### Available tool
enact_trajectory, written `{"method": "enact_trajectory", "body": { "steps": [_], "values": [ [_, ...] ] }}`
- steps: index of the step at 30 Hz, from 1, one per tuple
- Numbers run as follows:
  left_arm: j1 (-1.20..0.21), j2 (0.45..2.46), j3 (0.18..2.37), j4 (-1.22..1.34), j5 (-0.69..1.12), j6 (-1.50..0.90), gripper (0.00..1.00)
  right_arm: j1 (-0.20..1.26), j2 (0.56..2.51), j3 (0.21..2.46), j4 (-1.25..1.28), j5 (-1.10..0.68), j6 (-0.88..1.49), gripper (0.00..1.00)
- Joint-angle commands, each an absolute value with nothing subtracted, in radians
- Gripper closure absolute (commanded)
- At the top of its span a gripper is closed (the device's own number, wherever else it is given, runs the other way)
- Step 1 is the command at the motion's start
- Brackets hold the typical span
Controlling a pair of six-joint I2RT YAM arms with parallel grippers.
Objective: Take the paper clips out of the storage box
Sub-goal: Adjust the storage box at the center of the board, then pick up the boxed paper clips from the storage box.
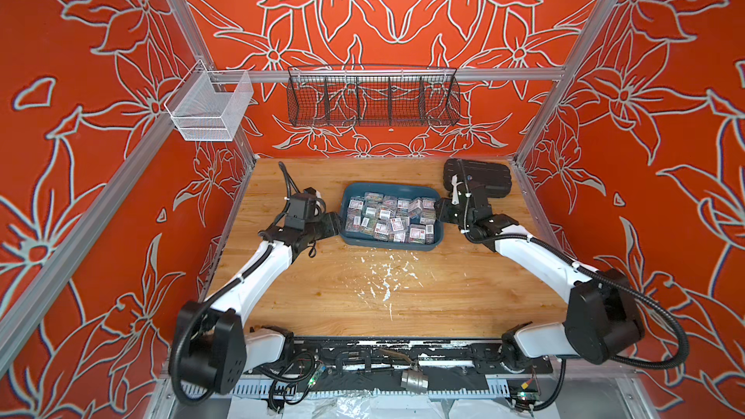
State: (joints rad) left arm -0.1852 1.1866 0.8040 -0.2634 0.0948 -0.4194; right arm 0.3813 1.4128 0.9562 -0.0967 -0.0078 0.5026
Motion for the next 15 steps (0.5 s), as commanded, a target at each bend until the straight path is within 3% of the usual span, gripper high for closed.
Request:
{"method": "enact_trajectory", "body": {
  "steps": [1,8,15],
  "values": [
    [-0.189,1.115,0.696,-0.289,-0.124,-0.402,0.23,0.383,1.468,1.002,-0.068,-0.122,0.526,0.56],
    [-0.189,1.087,0.534,-0.146,-0.203,-0.491,0.22,0.383,1.61,1.128,-0.106,-0.146,0.536,0.53],
    [-0.189,1.083,0.534,-0.154,-0.201,-0.494,0.2,0.383,1.776,1.276,-0.188,-0.128,0.541,0.49]
  ]
}}
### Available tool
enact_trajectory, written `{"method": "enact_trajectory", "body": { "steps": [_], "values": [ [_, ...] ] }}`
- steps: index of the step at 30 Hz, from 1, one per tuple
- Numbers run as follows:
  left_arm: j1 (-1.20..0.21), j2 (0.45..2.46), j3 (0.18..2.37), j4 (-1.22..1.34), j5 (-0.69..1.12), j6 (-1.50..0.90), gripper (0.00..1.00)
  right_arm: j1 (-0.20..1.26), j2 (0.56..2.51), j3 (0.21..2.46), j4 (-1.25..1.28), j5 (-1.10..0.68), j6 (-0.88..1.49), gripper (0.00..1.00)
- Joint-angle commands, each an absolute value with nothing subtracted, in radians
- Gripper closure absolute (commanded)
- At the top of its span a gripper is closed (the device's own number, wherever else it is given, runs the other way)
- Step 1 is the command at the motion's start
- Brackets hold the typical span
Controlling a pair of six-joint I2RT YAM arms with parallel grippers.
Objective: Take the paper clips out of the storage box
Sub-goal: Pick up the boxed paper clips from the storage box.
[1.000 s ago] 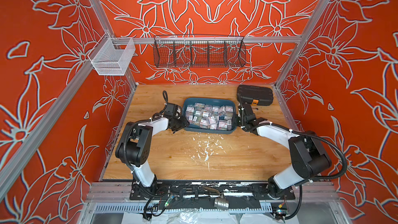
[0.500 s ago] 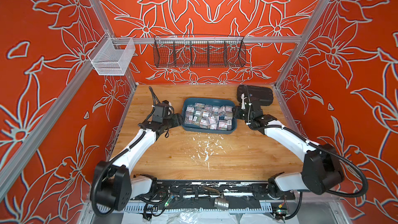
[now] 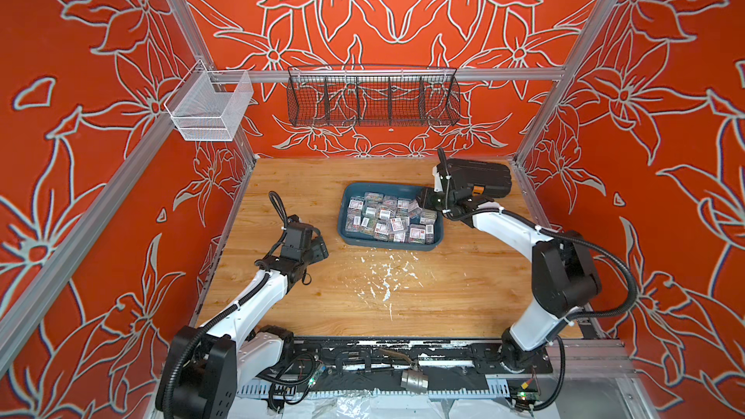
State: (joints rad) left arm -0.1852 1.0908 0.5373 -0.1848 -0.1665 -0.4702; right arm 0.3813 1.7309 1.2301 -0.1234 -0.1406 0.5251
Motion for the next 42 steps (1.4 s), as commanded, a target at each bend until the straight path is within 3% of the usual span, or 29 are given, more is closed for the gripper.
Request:
{"method": "enact_trajectory", "body": {
  "steps": [1,15,24,29,34,42],
  "values": [
    [-0.189,1.085,0.534,-0.154,-0.204,-0.496,0.2,0.383,1.798,1.295,-0.199,-0.123,0.543,0.48],
    [-0.189,1.085,0.533,-0.16,-0.213,-0.505,0.2,0.386,1.946,1.385,-0.284,-0.117,0.537,0.43],
    [-0.189,1.09,0.538,-0.166,-0.222,-0.512,0.19,0.387,2.029,1.428,-0.253,-0.184,0.555,0.46],
    [-0.189,1.084,0.534,-0.166,-0.225,-0.516,0.19,0.386,2.057,1.445,-0.229,-0.213,0.579,0.53],
    [-0.189,1.079,0.531,-0.166,-0.232,-0.519,0.19,0.387,2.037,1.446,-0.226,-0.185,0.588,0.74],
    [-0.189,1.077,0.53,-0.166,-0.233,-0.521,0.19,0.386,1.895,1.436,-0.221,-0.188,0.584,0.82]
  ]
}}
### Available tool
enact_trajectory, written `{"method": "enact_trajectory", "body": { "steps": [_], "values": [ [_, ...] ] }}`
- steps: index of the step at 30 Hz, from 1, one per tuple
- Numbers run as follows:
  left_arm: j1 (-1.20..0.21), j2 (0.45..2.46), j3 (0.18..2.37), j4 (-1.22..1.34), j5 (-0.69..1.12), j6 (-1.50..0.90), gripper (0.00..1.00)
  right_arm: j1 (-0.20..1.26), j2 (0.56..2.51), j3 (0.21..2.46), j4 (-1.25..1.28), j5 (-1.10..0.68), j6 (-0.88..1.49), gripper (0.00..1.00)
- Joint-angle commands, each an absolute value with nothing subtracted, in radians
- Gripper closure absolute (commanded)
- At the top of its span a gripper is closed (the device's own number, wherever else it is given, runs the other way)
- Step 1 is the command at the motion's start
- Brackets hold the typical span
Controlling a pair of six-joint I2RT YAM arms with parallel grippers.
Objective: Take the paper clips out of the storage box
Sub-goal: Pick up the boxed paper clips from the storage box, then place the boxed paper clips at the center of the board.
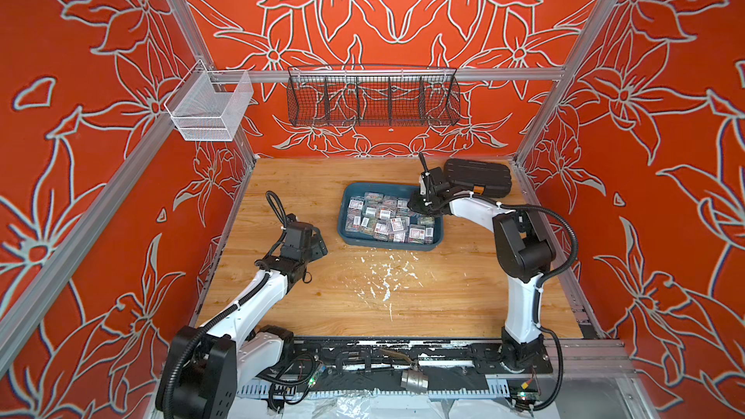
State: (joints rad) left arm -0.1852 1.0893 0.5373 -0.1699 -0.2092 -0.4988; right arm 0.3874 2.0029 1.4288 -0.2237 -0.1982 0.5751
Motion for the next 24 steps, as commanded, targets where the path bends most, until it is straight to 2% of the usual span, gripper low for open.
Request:
{"method": "enact_trajectory", "body": {
  "steps": [1,7,17,20,24],
  "values": [
    [-0.189,1.077,0.53,-0.166,-0.234,-0.522,0.19,0.386,1.872,1.423,-0.219,-0.187,0.586,0.83],
    [-0.189,1.072,0.528,-0.166,-0.233,-0.519,0.19,0.388,1.632,1.213,-0.142,-0.193,0.624,0.84],
    [-0.19,1.052,0.512,-0.153,-0.211,-0.514,0.19,0.408,1.102,0.605,0.076,-0.255,0.762,0.84],
    [-0.189,1.05,0.51,-0.15,-0.207,-0.513,0.19,0.431,1.034,0.467,0.202,-0.309,0.838,0.84],
    [-0.189,1.051,0.511,-0.15,-0.212,-0.514,0.19,0.512,1.051,0.363,0.374,-0.318,0.91,0.84]
  ]
}}
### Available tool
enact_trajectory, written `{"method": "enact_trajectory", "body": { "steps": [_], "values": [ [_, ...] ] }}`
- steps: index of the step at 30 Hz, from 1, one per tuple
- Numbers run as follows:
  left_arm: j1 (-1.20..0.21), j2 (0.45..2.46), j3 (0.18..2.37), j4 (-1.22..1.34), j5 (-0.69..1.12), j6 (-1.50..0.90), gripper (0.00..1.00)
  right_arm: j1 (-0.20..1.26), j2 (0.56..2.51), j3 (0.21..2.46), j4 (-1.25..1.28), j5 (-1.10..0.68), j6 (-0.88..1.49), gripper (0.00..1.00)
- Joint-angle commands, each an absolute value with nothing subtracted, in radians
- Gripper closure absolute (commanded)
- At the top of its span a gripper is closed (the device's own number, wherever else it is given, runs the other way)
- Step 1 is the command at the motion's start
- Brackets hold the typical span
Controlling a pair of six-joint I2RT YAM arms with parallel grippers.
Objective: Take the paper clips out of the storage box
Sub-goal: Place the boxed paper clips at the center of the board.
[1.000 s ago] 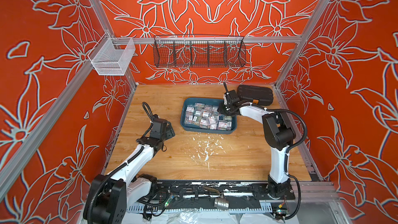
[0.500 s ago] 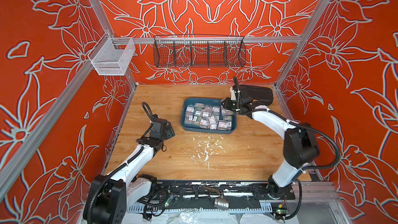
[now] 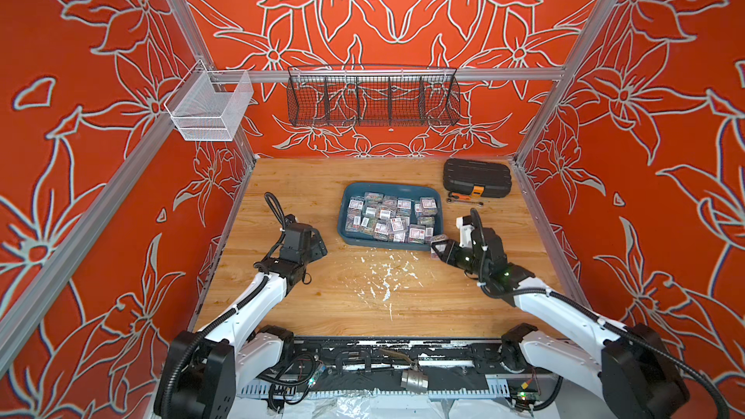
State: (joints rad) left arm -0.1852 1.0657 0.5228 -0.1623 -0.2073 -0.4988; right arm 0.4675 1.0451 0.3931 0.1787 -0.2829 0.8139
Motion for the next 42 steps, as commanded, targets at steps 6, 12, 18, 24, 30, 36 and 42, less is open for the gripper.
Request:
{"method": "enact_trajectory", "body": {
  "steps": [6,12,18,24,30,36,42],
  "values": [
    [-0.189,1.056,0.512,-0.147,-0.219,-0.519,0.19,0.628,1.234,0.355,0.569,-0.293,0.955,0.84],
    [-0.189,1.071,0.523,-0.158,-0.221,-0.519,0.19,0.679,1.511,0.422,0.778,-0.335,0.998,0.88],
    [-0.189,1.065,0.52,-0.16,-0.222,-0.523,0.19,0.696,1.71,0.461,0.938,-0.32,1.05,0.88],
    [-0.189,1.065,0.52,-0.16,-0.225,-0.524,0.19,0.696,1.791,0.541,0.854,-0.263,1.03,0.88],
    [-0.189,1.065,0.519,-0.16,-0.226,-0.524,0.19,0.677,1.817,0.624,0.719,-0.19,0.966,0.86],
    [-0.189,1.065,0.52,-0.158,-0.225,-0.525,0.19,0.664,1.846,0.663,0.68,-0.166,0.963,0.81],
    [-0.189,1.062,0.518,-0.16,-0.222,-0.522,0.19,0.663,1.792,0.663,0.571,-0.093,0.927,0.68]
  ]
}}
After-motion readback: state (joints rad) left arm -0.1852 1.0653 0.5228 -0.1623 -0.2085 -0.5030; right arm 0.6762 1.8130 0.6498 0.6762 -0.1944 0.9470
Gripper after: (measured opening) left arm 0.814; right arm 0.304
